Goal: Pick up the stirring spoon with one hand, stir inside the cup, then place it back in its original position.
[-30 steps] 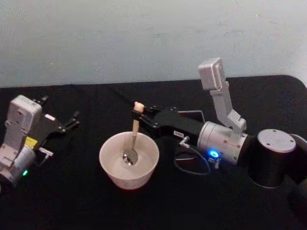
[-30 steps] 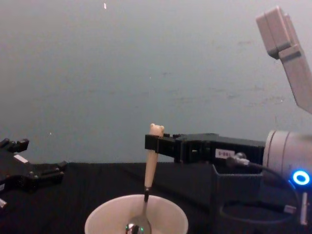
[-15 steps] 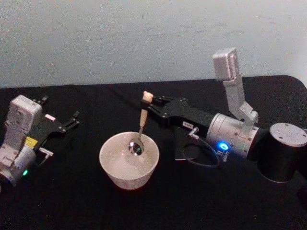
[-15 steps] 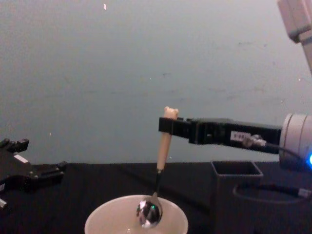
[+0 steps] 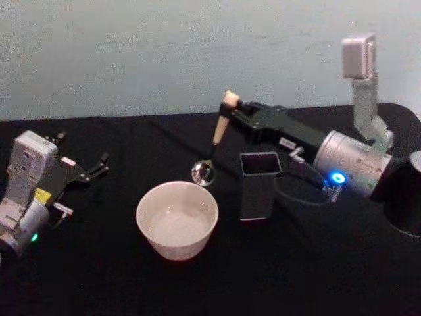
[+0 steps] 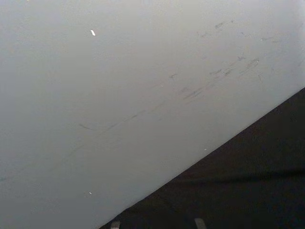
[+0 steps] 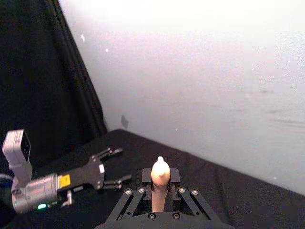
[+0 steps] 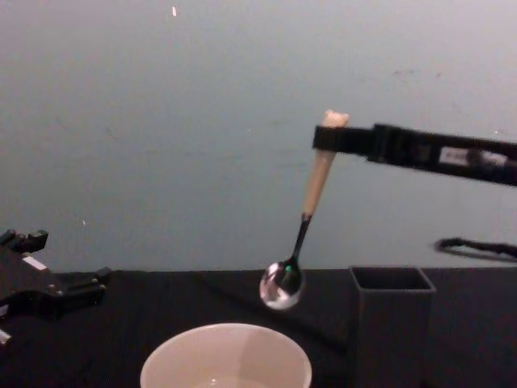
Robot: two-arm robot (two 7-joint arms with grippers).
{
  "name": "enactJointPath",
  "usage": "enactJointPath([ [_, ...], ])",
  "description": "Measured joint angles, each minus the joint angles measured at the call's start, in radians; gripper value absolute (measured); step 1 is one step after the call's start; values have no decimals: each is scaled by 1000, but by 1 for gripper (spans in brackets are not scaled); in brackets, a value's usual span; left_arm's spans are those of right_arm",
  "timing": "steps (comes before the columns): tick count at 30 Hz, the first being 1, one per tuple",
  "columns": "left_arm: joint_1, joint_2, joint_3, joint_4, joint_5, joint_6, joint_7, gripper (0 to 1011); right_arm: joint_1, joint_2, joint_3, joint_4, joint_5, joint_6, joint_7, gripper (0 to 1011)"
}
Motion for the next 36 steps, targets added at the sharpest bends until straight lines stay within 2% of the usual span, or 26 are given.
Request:
enactJointPath([
  [7,0,0,0,0,0,0,0,1001,-12,43,50,-29,61,-4,-8,218],
  [11,0,0,0,0,0,0,0,1001,-16,61,66,-34,80,-11,-8,218],
  [18,0,0,0,0,0,0,0,1001,-39,115,103,-49,122,-25,-16,218],
  [27,0,0,0,0,0,0,0,1001,-65,161,114,-63,148,-35,-32,218],
  [36,0,0,0,0,0,0,0,1002,-74,178,93,-53,144,-44,-46,218],
])
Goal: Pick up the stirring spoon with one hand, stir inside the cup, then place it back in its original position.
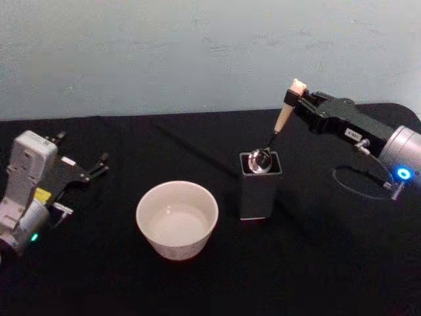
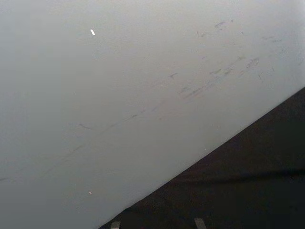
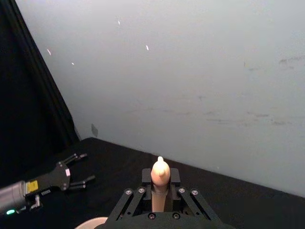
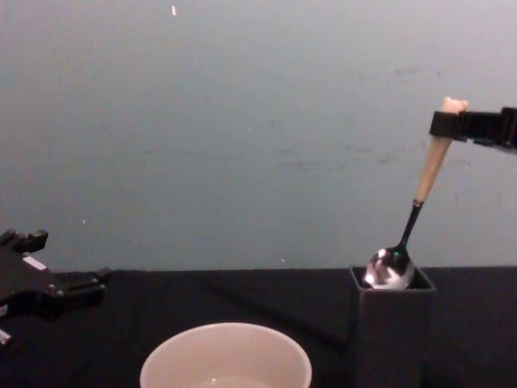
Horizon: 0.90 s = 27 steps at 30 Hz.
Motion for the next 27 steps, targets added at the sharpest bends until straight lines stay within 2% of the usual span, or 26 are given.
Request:
enactJointPath([
  [15,0,0,0,0,0,0,0,1001,2,-17,-50,57,-61,-6,-4,218],
  [27,0,0,0,0,0,0,0,1001,6,-38,-75,108,-115,9,-3,218],
])
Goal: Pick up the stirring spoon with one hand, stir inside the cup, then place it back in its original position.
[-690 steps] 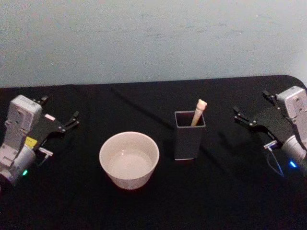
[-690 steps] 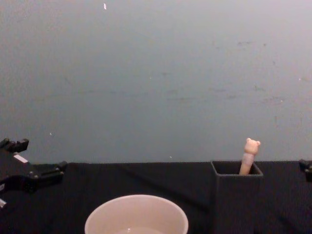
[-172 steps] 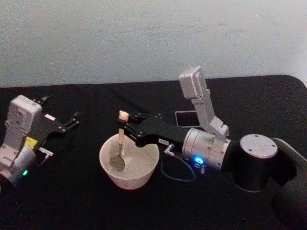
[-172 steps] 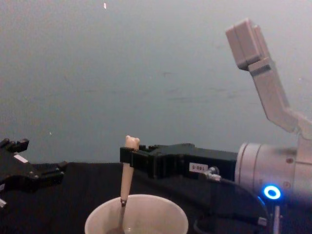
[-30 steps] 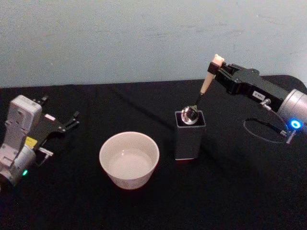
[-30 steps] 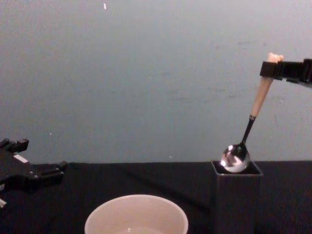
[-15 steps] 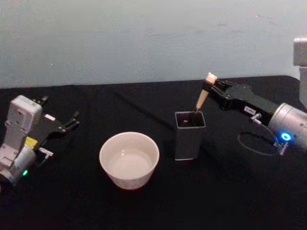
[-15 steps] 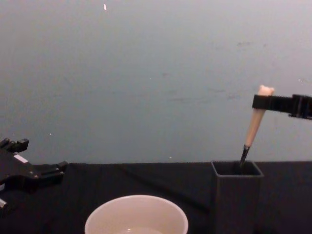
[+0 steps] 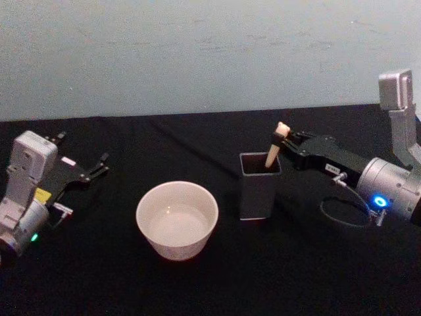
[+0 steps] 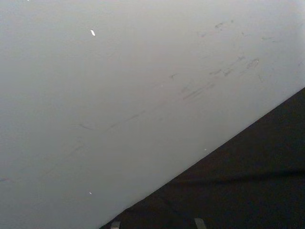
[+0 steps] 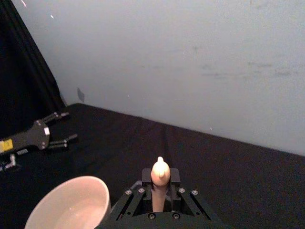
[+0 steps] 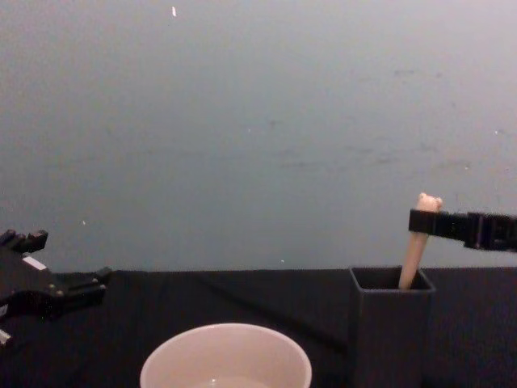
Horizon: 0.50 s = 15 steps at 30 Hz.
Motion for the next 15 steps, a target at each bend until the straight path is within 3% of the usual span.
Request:
enactJointPath([
  [15,0,0,0,0,0,0,0,1001,5,-24,-6,44,-46,22,4,218],
])
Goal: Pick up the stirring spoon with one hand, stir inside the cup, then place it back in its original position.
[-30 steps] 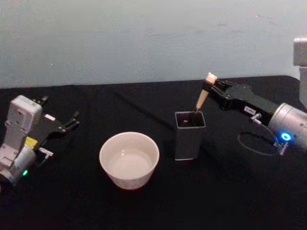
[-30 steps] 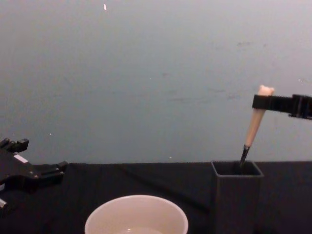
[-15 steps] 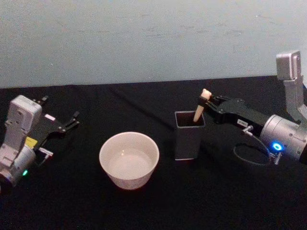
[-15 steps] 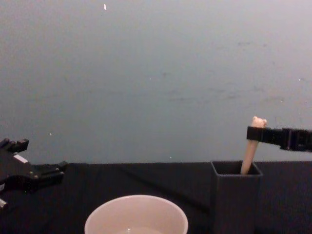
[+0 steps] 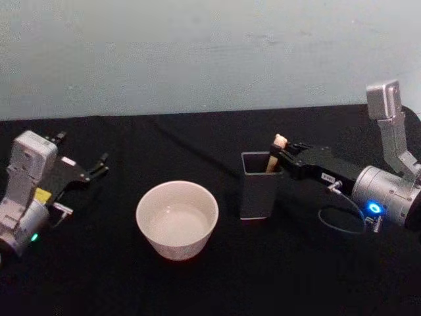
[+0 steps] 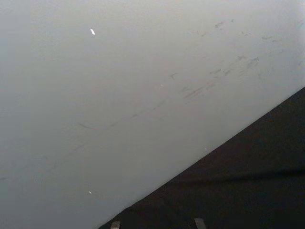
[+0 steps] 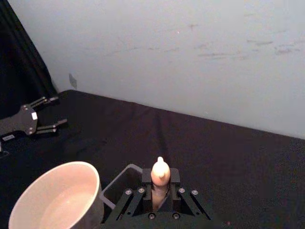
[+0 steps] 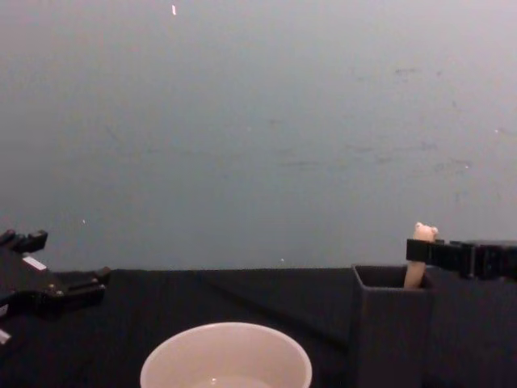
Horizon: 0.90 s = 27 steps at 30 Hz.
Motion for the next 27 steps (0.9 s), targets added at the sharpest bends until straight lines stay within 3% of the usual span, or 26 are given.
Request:
enactJointPath([
  [27,0,0,0,0,0,0,0,1001,-1,-15,7,14,-26,13,1,218],
])
